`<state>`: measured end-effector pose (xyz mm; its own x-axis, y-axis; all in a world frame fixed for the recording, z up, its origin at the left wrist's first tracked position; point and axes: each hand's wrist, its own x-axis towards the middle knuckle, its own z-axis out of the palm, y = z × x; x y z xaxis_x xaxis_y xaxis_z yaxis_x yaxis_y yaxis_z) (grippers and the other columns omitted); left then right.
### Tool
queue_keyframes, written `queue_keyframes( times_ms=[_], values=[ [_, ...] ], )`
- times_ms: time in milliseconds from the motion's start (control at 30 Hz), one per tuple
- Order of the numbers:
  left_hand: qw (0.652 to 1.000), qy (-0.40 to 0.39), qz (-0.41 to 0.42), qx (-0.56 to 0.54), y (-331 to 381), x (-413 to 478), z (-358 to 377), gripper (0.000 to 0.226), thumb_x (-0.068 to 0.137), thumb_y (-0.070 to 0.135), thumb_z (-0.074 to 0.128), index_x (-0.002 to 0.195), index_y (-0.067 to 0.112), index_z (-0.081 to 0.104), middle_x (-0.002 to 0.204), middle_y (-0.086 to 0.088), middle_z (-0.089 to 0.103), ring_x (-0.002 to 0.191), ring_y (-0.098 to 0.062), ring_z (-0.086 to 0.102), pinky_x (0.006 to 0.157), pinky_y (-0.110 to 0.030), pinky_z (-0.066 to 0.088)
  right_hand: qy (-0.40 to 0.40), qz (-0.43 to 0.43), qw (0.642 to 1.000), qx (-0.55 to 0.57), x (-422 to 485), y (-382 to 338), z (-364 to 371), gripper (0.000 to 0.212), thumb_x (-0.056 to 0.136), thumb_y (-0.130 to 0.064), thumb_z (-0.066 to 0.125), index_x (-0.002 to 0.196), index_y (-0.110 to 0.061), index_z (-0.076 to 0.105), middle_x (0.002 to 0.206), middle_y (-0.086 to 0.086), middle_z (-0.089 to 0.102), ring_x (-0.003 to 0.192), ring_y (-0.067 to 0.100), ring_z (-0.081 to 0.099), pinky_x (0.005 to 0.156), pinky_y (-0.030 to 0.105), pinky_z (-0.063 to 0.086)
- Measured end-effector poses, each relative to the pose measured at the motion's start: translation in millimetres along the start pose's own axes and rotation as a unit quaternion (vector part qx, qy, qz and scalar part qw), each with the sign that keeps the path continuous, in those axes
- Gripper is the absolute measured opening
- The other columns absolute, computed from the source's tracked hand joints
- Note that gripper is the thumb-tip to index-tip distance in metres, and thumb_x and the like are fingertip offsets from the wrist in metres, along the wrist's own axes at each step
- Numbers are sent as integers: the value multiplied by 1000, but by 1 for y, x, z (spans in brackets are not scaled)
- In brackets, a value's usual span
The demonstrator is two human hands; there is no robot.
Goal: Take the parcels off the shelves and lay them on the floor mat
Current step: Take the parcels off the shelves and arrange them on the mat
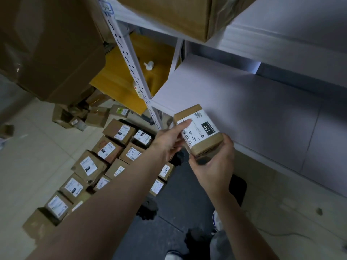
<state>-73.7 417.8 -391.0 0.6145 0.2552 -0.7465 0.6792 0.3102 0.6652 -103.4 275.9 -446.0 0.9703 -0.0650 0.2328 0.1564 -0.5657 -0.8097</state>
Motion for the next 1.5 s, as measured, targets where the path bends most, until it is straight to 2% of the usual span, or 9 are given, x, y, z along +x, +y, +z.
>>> queue_keyframes(
  times_ms=[300,367,467,567,700,833,1033,1233,1500],
  values=[
    [995,94,-33,-21,-46,42,-60,39,73,36,86,93,10,65,59,9,71,65,-8,68,55,-20,52,-185,4,980,-67,-6,19,53,96,58,-57,79,134,-5,50,125,11,57,113,29,56,88,45,52],
    [991,120,-49,-33,-60,53,-74,46,71,34,88,99,5,67,70,3,74,66,-10,65,55,-23,53,-224,21,969,-105,-7,32,67,93,60,-58,79,132,-8,50,124,9,55,111,27,57,84,42,53],
    [985,150,-60,-61,-80,70,-93,58,72,31,86,116,0,63,115,-13,68,84,-19,63,59,-28,52,-265,42,947,-175,-4,64,86,90,62,-54,87,128,-8,48,124,8,54,112,27,57,81,42,55],
    [981,168,-63,-73,-94,86,-106,47,79,27,81,114,0,63,122,-14,65,91,-22,63,57,-27,50,-292,96,927,-215,-2,102,101,88,64,-54,86,127,-8,46,124,9,58,112,29,58,82,45,56],
    [979,177,-71,-75,-116,107,-109,34,81,24,78,103,1,64,109,-12,65,83,-20,62,47,-22,51,-296,167,911,-235,-3,143,121,92,61,-58,86,126,-7,45,122,12,59,110,32,60,85,46,55],
    [981,168,-75,-67,-142,137,-97,42,85,22,75,115,-3,60,113,-13,63,91,-23,62,59,-26,53,-292,202,902,-248,-7,177,148,95,62,-53,88,128,-4,42,126,15,56,113,33,59,85,45,56],
    [978,174,-93,-70,-192,193,-80,24,85,20,74,93,4,58,91,-12,58,80,-25,55,68,-33,49,-326,232,881,-252,-11,233,193,86,67,-39,89,130,-4,44,130,14,54,112,34,60,75,36,52],
    [975,187,-100,-70,-242,262,-72,21,85,22,74,80,9,58,93,-8,60,91,-25,62,82,-38,57,-336,238,874,-257,-16,307,239,84,68,-28,90,132,-1,41,132,18,54,118,35,58,86,41,56],
    [978,184,-79,-57,-296,357,-64,19,86,18,71,92,3,61,84,-9,58,80,-25,58,65,-32,50,-320,261,871,-267,-25,403,309,84,77,-15,81,143,2,33,147,22,37,127,39,50,95,44,49]
  ],
)
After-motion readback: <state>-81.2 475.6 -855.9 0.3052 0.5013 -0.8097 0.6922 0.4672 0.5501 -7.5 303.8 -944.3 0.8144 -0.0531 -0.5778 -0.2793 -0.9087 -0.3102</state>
